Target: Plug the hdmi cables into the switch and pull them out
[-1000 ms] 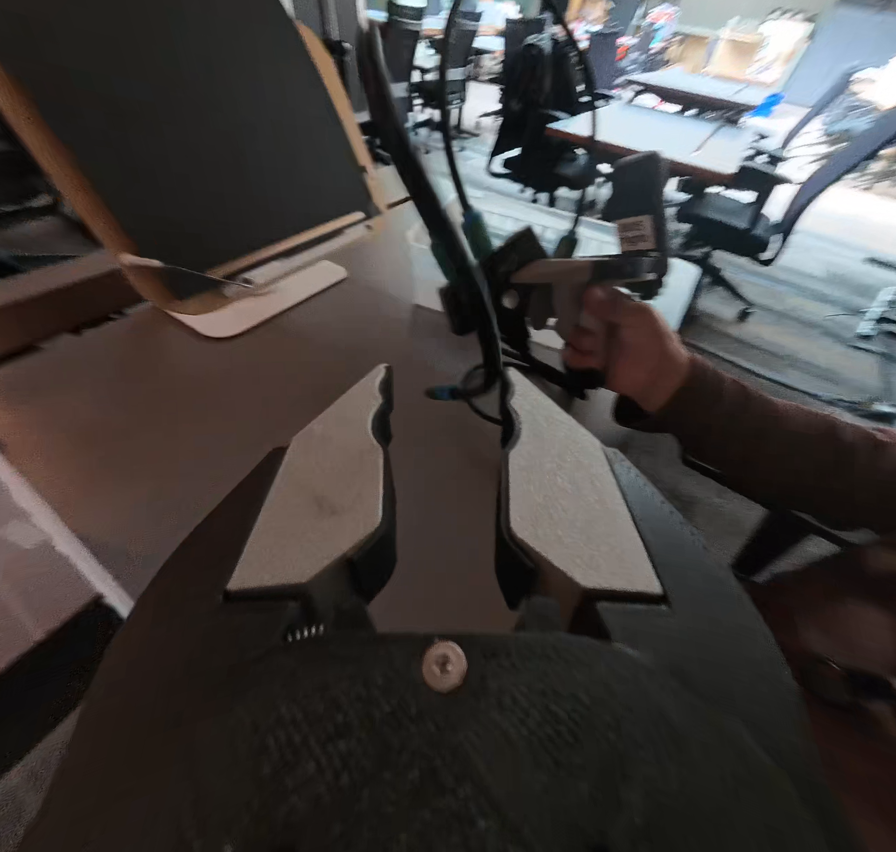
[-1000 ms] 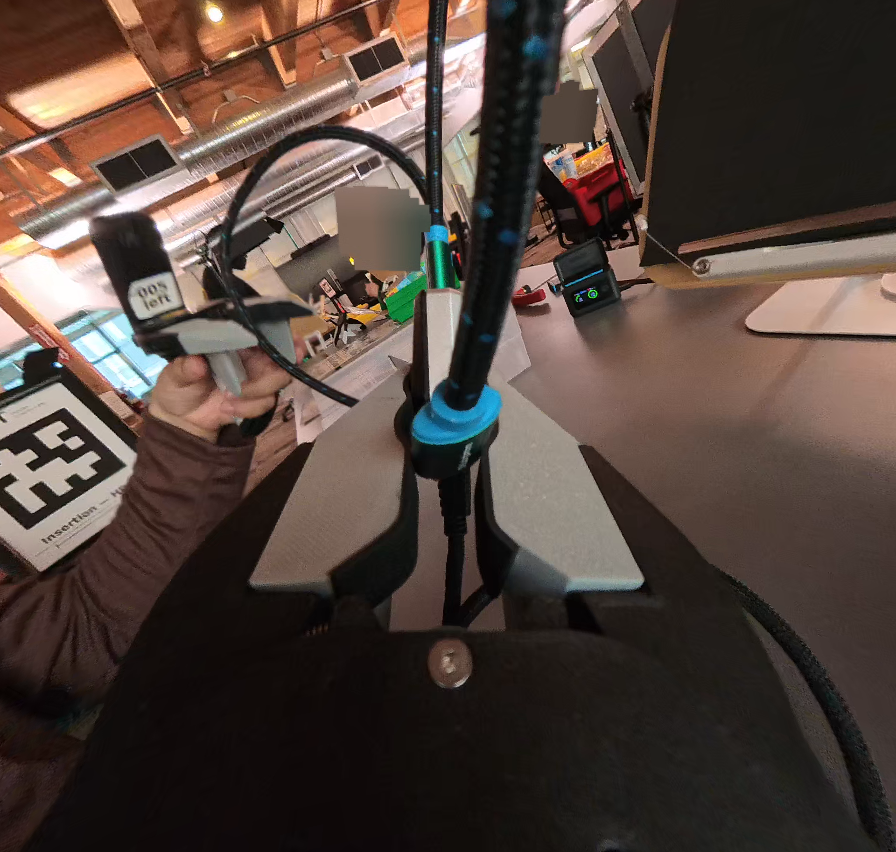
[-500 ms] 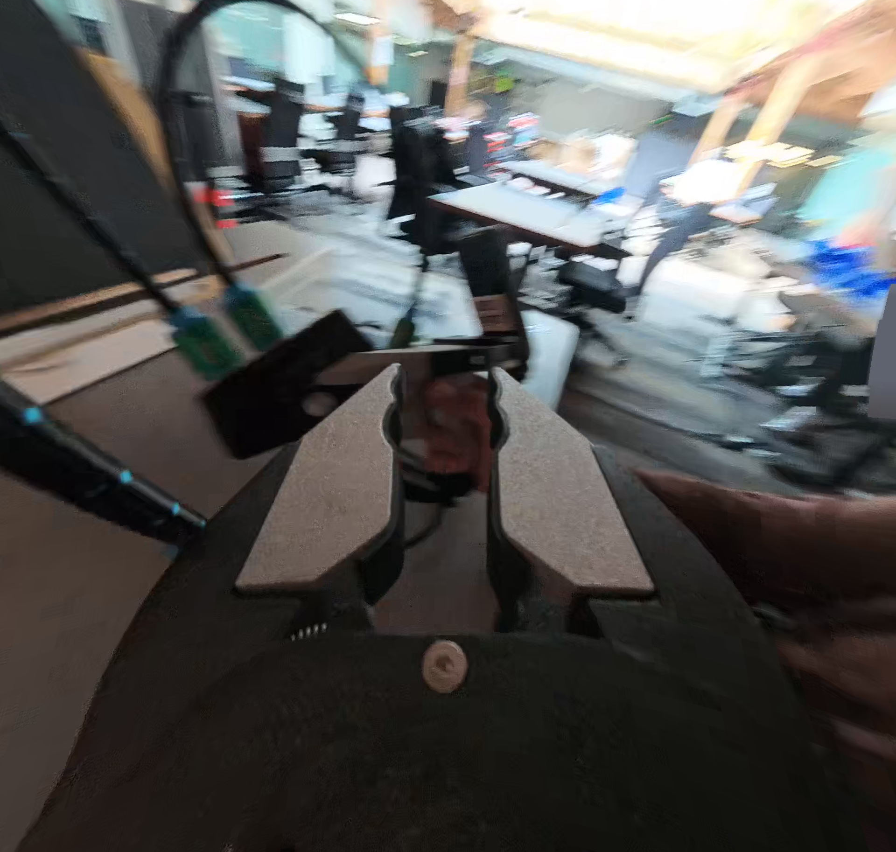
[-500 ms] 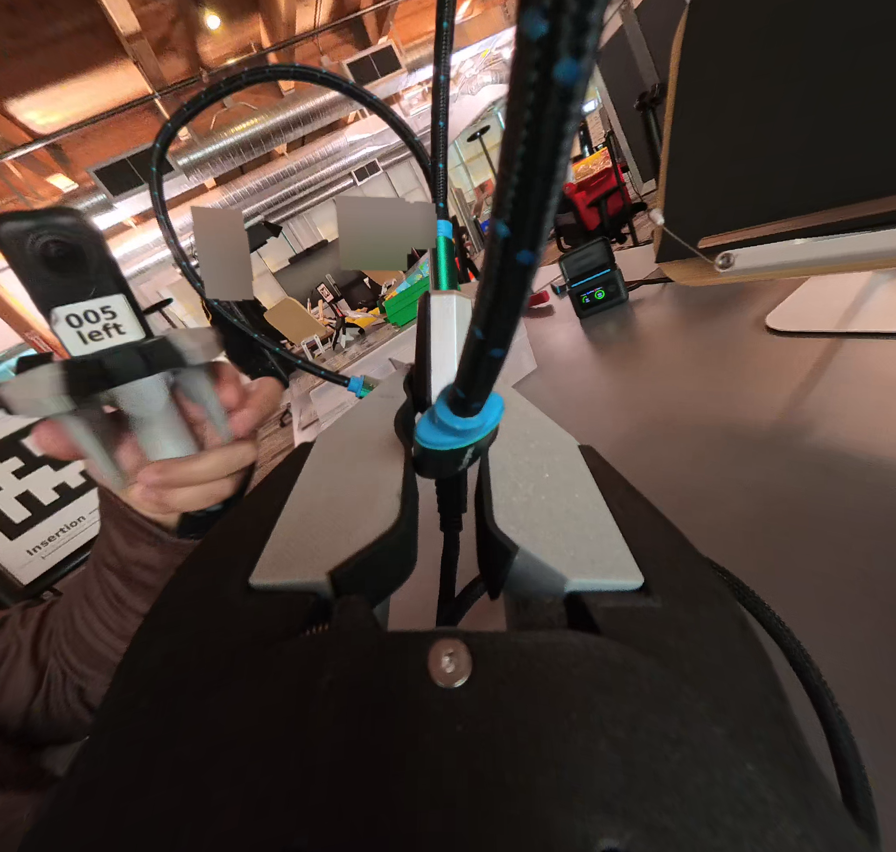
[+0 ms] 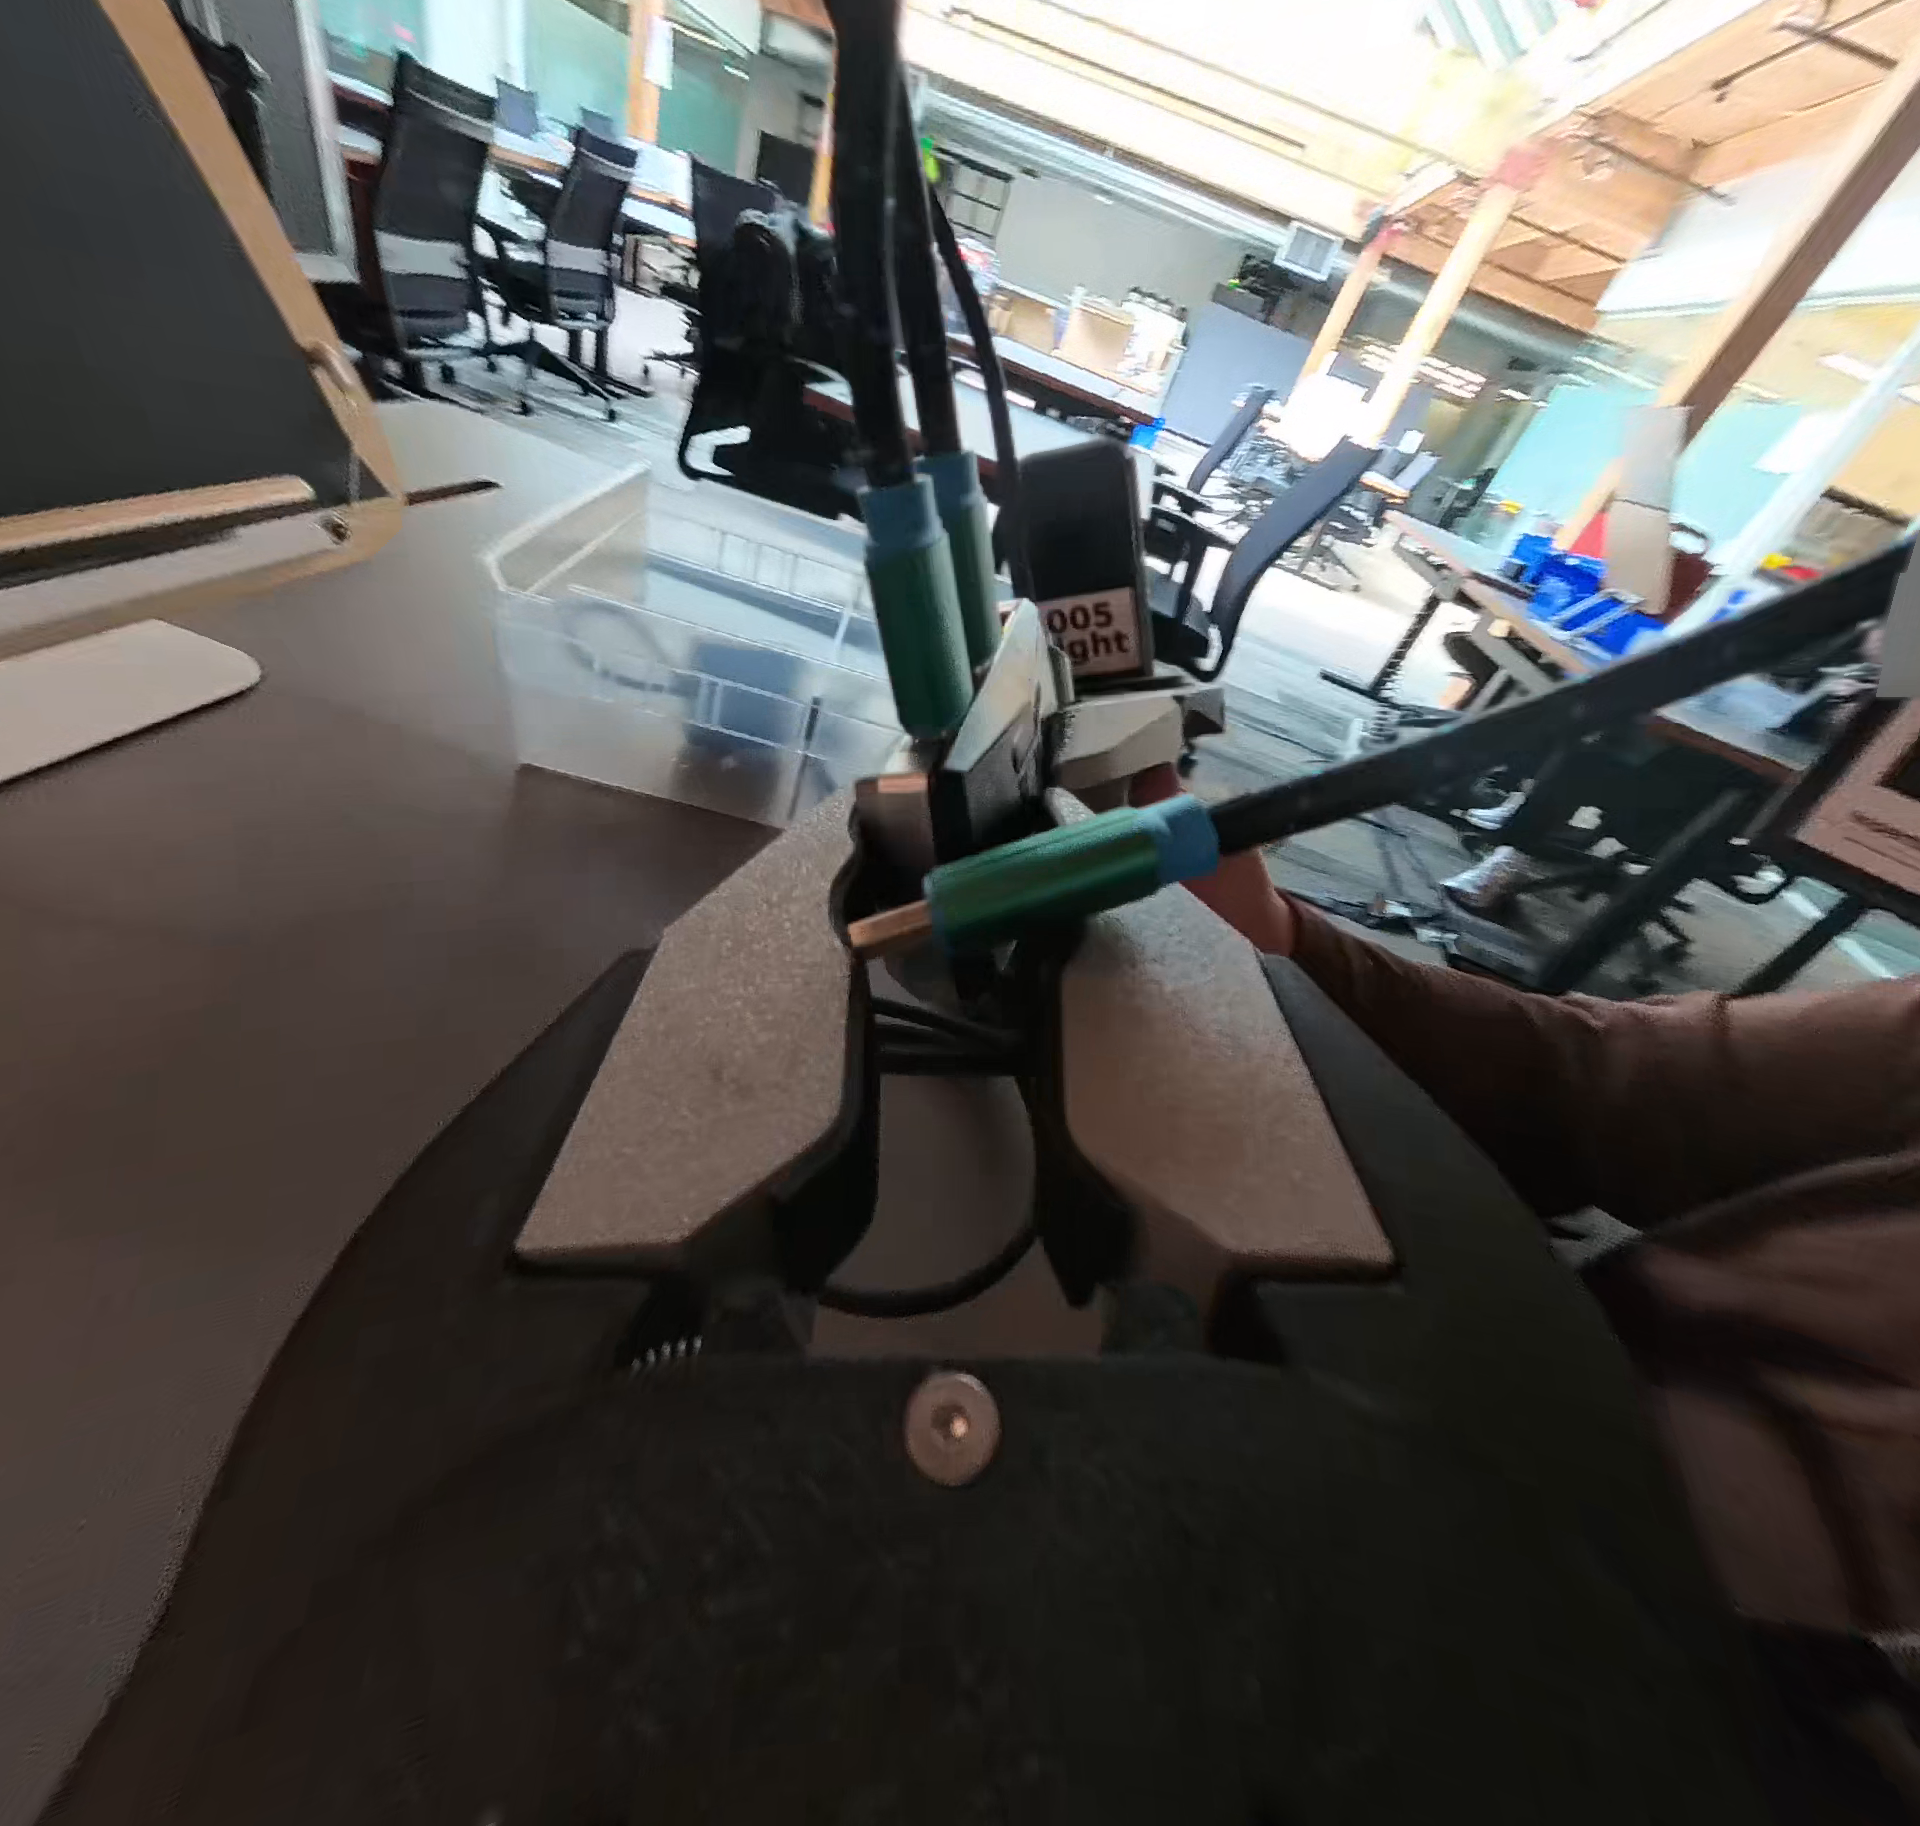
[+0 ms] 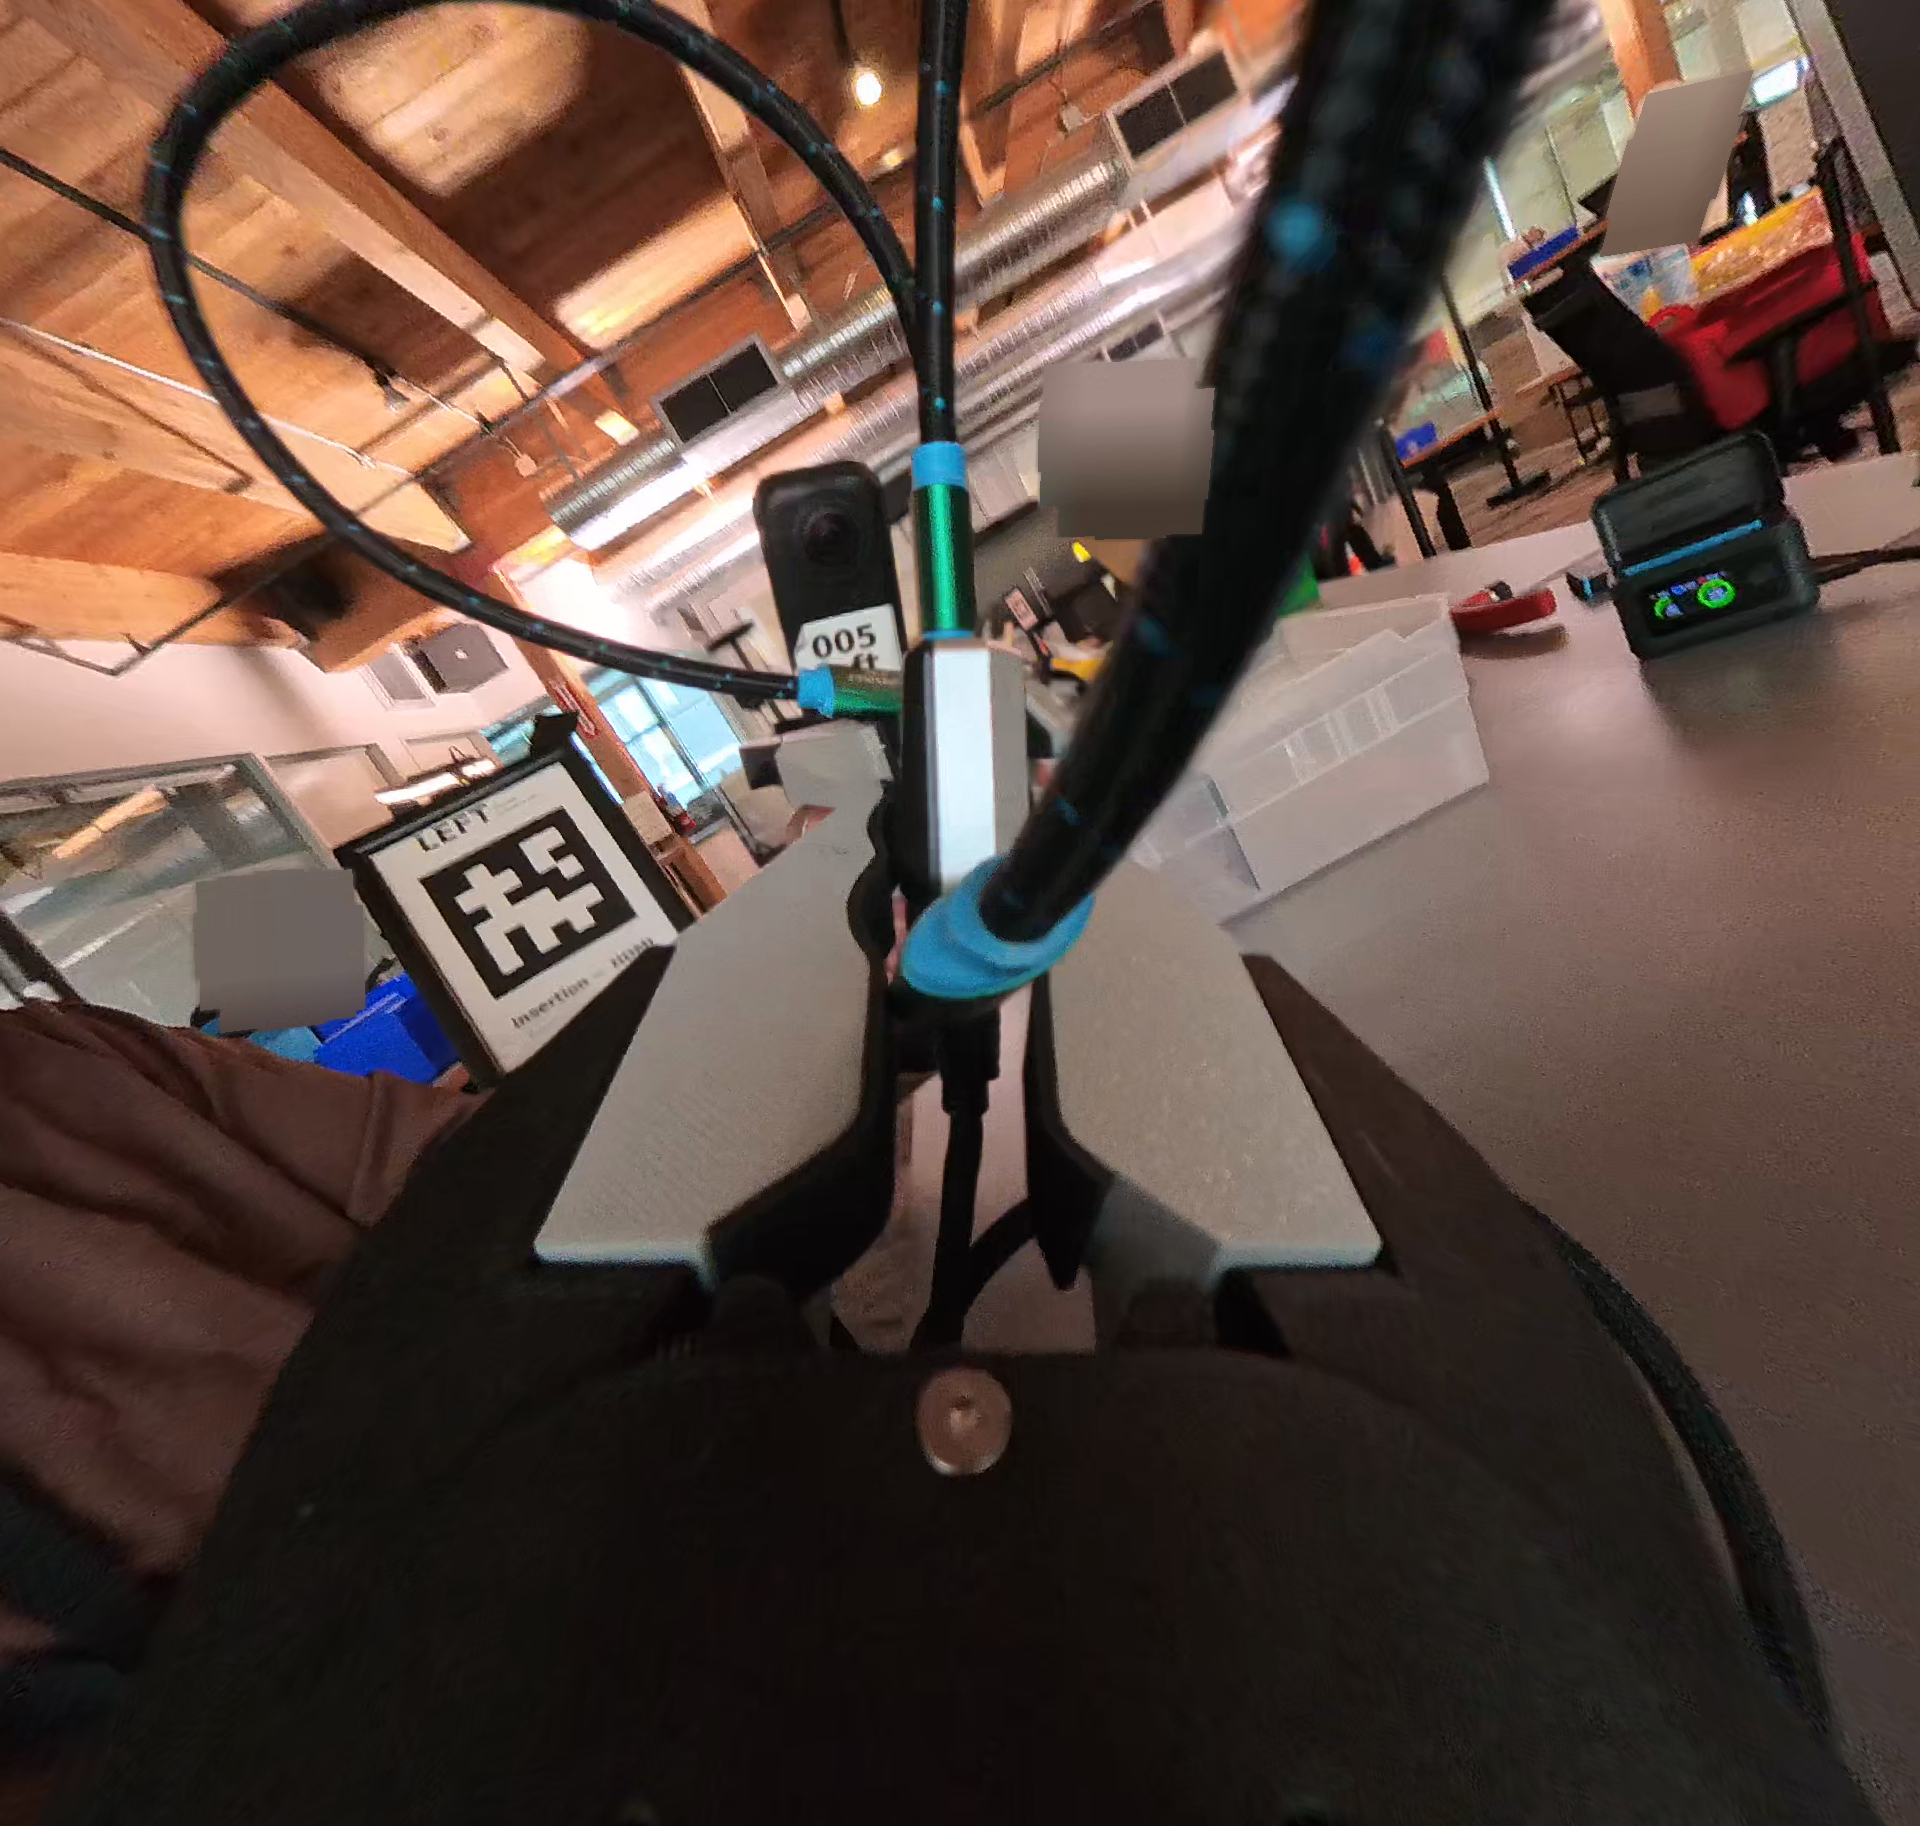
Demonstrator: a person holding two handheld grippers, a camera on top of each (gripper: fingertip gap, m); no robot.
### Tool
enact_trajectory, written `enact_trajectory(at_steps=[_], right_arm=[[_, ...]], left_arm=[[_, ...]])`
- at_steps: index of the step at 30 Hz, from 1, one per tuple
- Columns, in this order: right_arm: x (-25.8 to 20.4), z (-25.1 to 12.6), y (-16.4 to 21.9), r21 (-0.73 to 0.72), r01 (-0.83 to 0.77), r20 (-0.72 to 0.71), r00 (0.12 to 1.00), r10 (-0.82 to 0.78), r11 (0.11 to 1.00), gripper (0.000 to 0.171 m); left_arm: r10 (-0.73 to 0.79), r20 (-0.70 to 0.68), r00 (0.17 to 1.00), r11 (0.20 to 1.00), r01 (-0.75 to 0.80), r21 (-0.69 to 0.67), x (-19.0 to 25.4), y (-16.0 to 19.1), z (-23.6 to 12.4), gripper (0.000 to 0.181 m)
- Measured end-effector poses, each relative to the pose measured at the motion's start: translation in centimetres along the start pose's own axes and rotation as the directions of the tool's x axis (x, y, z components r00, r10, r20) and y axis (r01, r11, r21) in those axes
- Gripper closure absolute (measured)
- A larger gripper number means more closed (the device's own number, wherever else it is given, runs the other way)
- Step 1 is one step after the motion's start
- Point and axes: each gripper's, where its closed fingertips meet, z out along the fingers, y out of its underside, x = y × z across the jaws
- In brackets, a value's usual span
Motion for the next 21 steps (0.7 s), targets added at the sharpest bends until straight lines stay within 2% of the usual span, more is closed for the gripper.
enact_trajectory(at_steps=[3,7,12,15,18,21], right_arm=[[0.7,-0.3,0.4,-0.089,0.03,-0.091,0.995,-0.038,0.996,0.149],[1.7,-2.8,0.3,-0.275,0.139,-0.293,0.93,-0.221,0.951,0.139],[0.1,-4.7,-1.8,-0.432,0.254,-0.398,0.808,-0.435,0.866,0.136],[-1.0,-5.6,-3.8,-0.46,0.255,-0.43,0.774,-0.465,0.85,0.133],[0.3,-10.0,-7.7,-0.442,0.219,-0.644,0.598,-0.477,0.87,0.132],[0.5,-11.7,-8.8,-0.485,0.217,-0.692,0.496,-0.524,0.847,0.128]], left_arm=[[-0.041,-0.053,0.998,0.999,0.042,0.021,-0.1,0.0,-0.6,0.159],[-0.05,-0.005,0.999,0.997,0.05,0.056,-1.8,-0.1,-2.1,0.163],[-0.069,-0.098,0.993,0.994,0.077,0.081,-1.4,0.2,-2.1,0.163],[-0.084,-0.057,0.995,0.992,0.089,0.095,-2.7,0.3,-2.3,0.163],[-0.086,-0.022,0.996,0.99,0.088,0.111,-3.9,0.5,-2.9,0.163],[-0.088,-0.05,0.995,0.988,0.093,0.123,-3.8,0.6,-3.3,0.163]])
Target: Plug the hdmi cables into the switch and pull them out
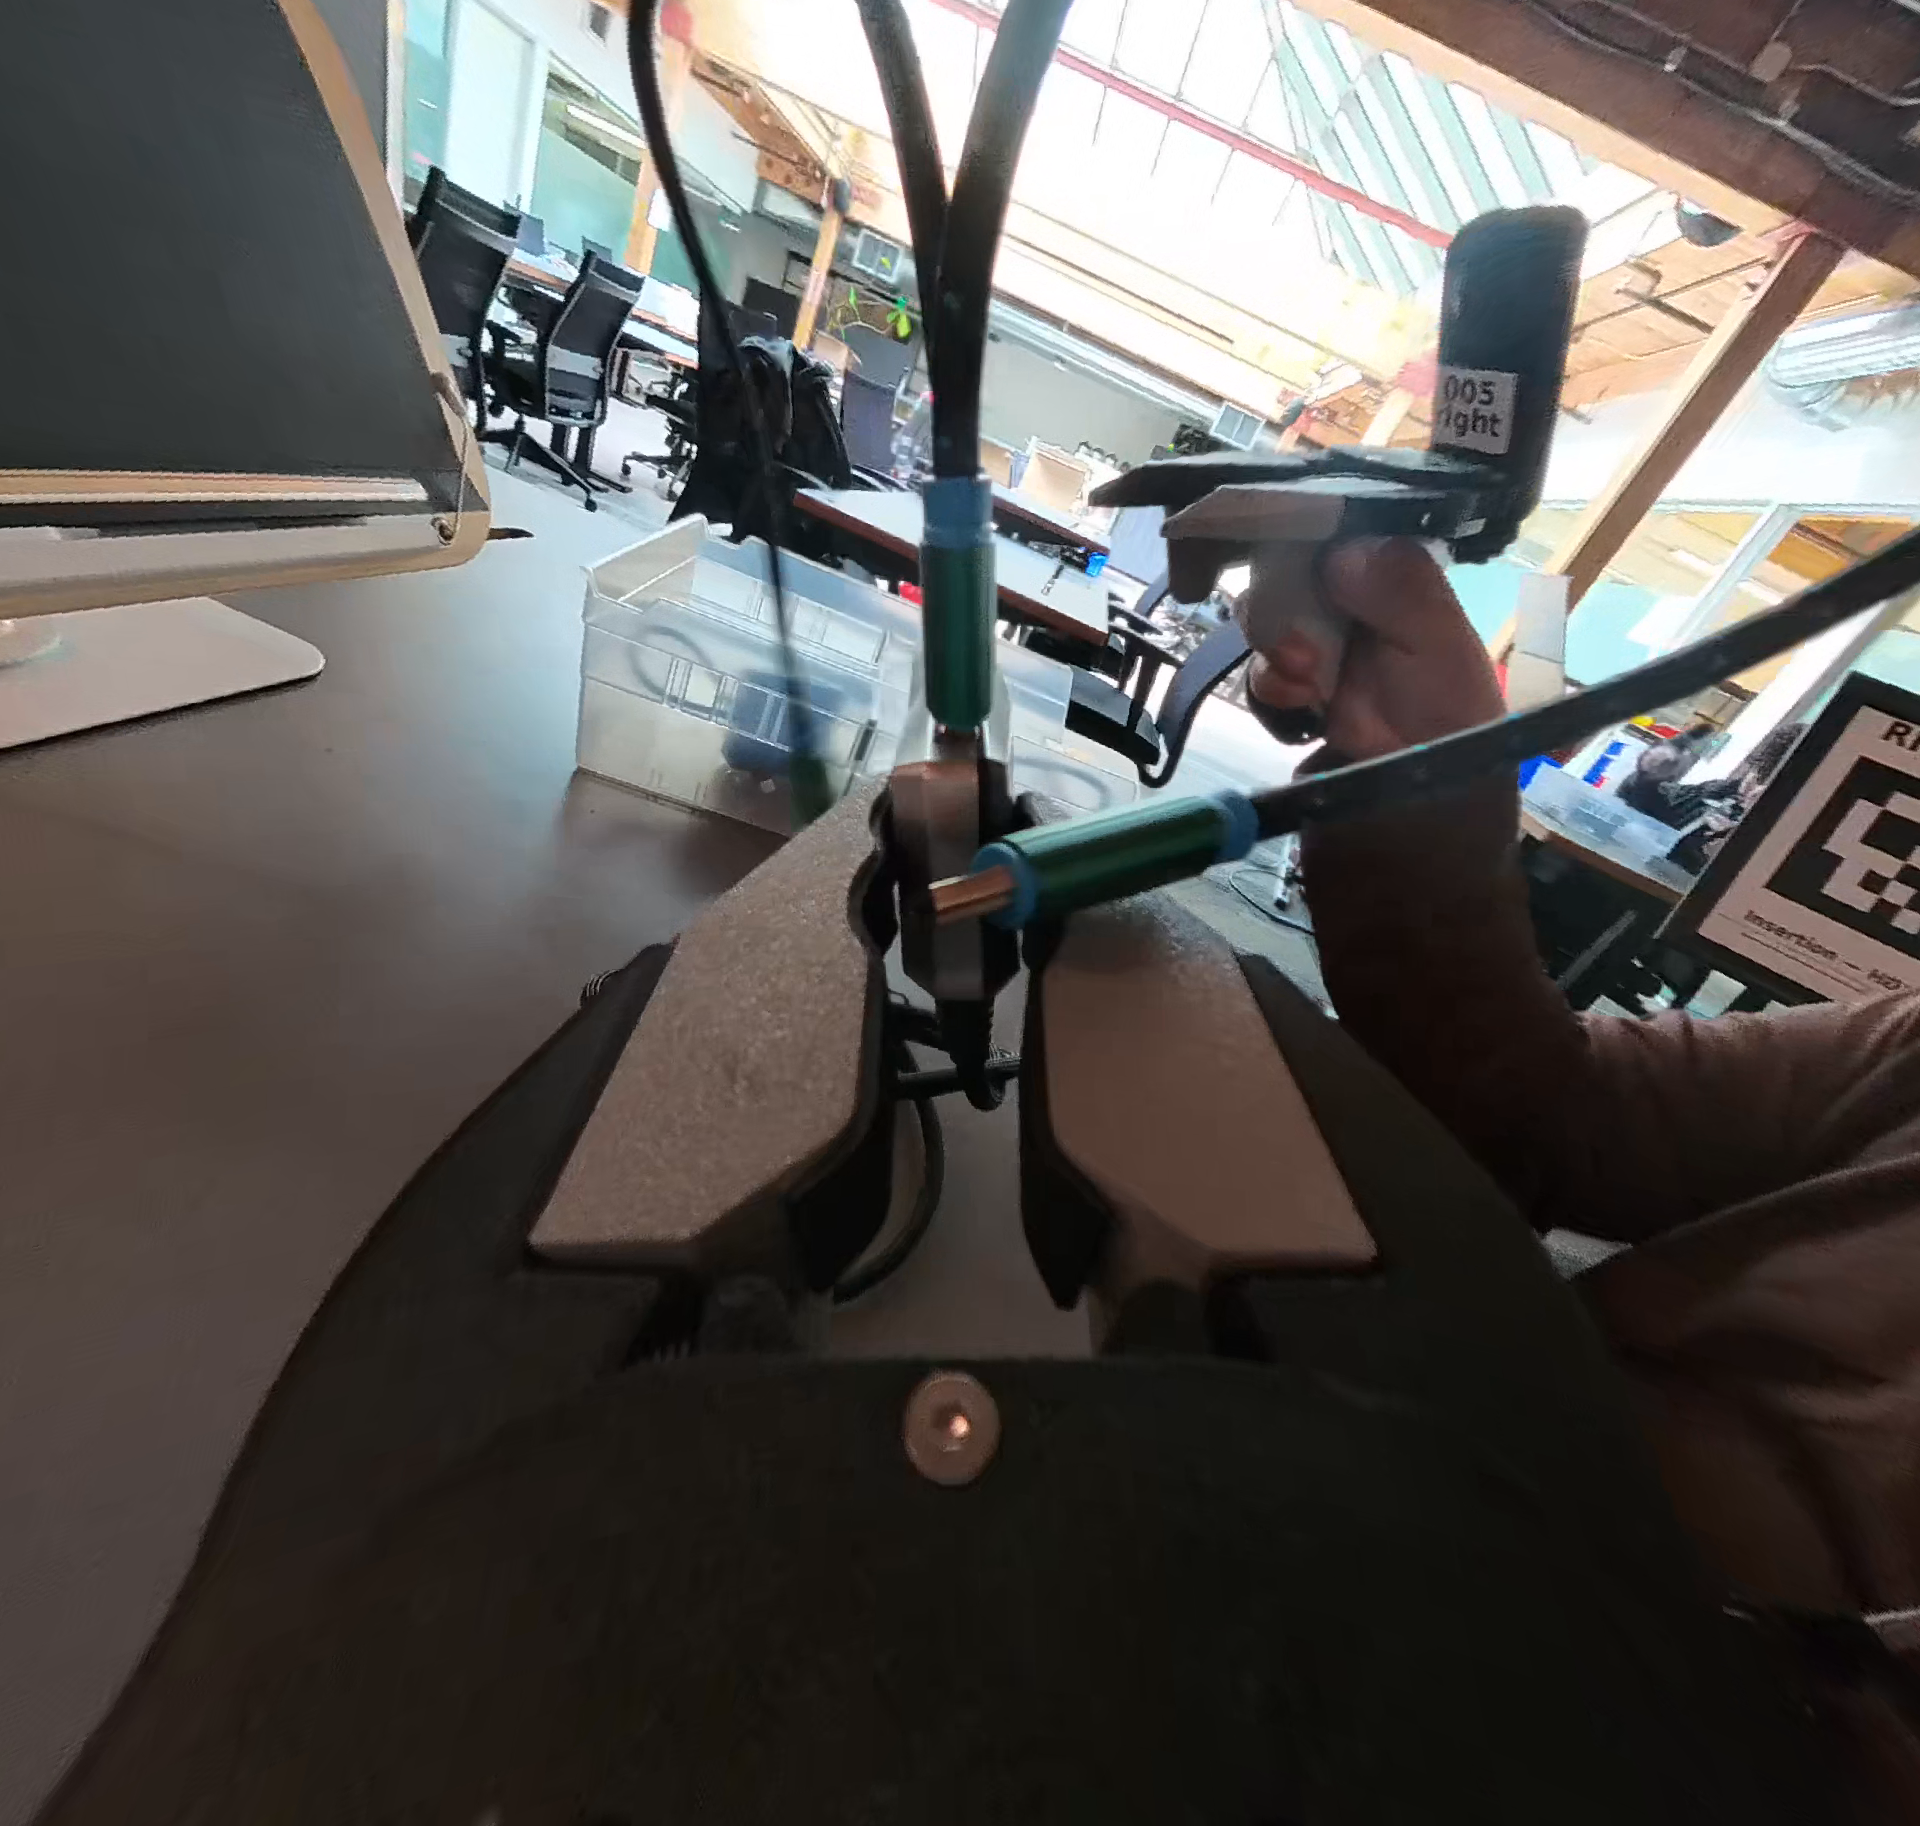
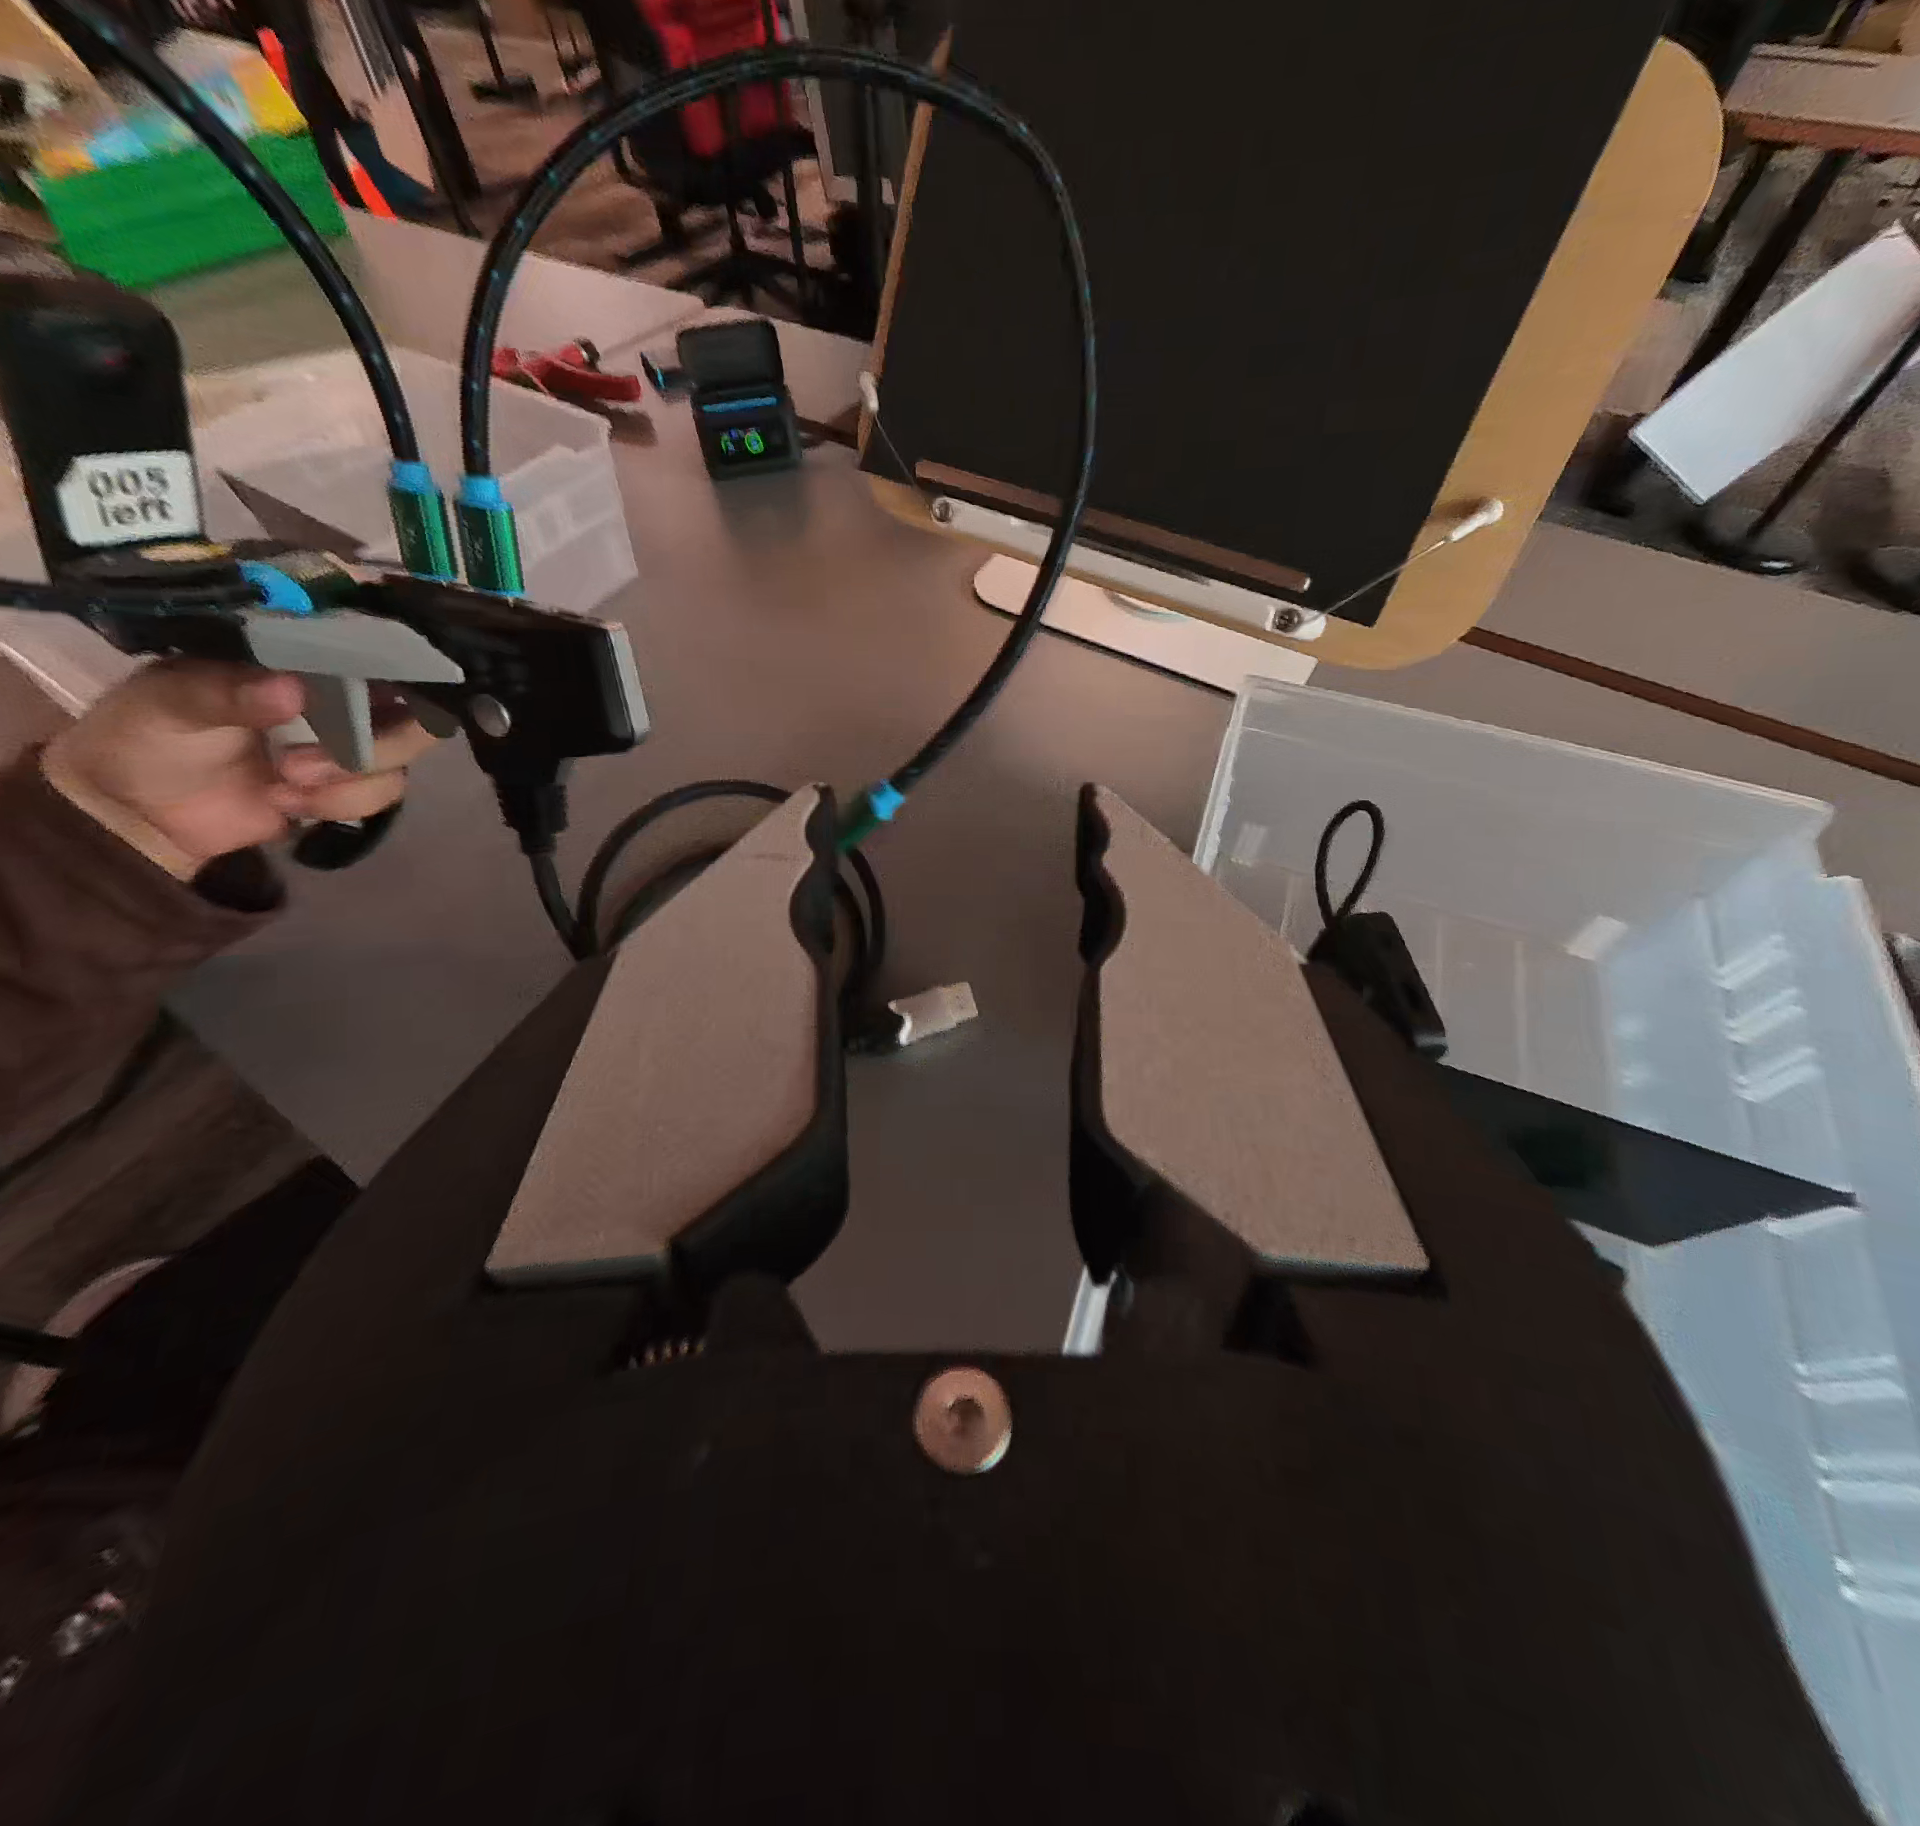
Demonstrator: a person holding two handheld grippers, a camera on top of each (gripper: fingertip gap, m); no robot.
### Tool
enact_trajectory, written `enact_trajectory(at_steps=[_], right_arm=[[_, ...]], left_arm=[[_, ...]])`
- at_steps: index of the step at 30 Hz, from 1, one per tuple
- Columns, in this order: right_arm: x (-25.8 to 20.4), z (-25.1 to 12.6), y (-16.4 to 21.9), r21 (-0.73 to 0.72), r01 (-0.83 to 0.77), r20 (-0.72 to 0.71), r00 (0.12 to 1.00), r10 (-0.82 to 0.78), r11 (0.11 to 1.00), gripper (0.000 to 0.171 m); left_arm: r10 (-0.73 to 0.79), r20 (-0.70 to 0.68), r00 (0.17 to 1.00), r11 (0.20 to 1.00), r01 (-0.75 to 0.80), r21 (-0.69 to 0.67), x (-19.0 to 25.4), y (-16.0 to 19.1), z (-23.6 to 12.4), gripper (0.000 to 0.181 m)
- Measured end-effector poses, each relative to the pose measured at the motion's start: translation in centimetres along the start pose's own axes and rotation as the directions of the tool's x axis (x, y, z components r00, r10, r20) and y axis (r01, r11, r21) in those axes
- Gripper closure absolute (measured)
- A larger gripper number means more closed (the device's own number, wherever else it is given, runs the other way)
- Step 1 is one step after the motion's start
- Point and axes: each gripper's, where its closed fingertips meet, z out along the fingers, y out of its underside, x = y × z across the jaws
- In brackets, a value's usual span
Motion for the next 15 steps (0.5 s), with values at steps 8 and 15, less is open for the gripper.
enact_trajectory(at_steps=[8,15], right_arm=[[-10.5,5.0,-0.8,0.079,0.083,0.471,0.875,-0.11,0.993,0.139],[-13.8,8.1,0.6,-0.007,0.055,0.71,0.703,-0.034,0.998,0.153]], left_arm=[[-0.004,-0.112,0.994,1.0,0.003,-0.008,1.6,0.8,0.6,0.164],[-0.003,-0.156,0.988,0.999,-0.002,-0.037,3.3,1.5,1.5,0.163]])
